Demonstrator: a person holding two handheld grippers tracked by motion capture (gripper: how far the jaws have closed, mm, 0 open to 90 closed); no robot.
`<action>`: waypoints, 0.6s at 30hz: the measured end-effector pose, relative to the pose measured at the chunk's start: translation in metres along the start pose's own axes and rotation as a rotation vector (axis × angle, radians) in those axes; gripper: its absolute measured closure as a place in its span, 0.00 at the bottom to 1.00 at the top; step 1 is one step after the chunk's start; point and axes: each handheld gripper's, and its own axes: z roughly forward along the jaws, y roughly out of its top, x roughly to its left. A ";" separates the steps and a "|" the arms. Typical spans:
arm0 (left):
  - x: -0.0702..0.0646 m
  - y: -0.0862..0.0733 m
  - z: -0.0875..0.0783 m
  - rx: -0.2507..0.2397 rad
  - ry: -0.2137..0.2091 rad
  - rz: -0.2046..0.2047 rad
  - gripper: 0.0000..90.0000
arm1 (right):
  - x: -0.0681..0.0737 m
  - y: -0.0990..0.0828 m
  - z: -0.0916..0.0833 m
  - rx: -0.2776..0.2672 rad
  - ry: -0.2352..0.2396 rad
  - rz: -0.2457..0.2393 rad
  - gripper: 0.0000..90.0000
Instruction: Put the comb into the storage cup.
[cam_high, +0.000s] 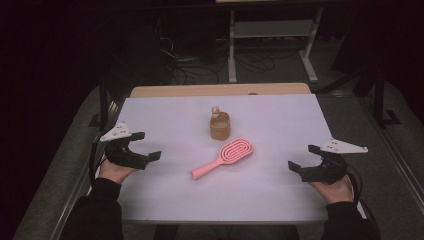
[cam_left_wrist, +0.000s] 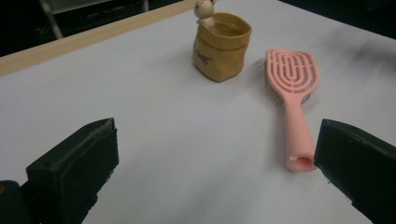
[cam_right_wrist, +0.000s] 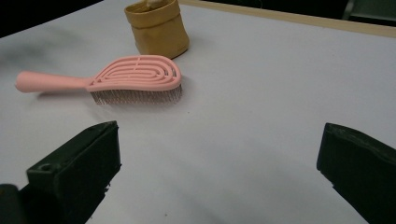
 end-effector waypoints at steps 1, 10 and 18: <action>0.000 0.001 0.001 0.003 -0.005 0.004 0.00 | 0.000 0.000 0.000 -0.001 -0.002 -0.001 0.00; -0.002 0.011 0.012 0.018 -0.035 0.006 0.00 | 0.000 -0.001 0.000 0.003 -0.005 0.000 0.00; -0.010 0.020 0.029 0.064 -0.078 0.038 0.00 | 0.000 -0.001 0.001 0.009 -0.004 -0.002 0.00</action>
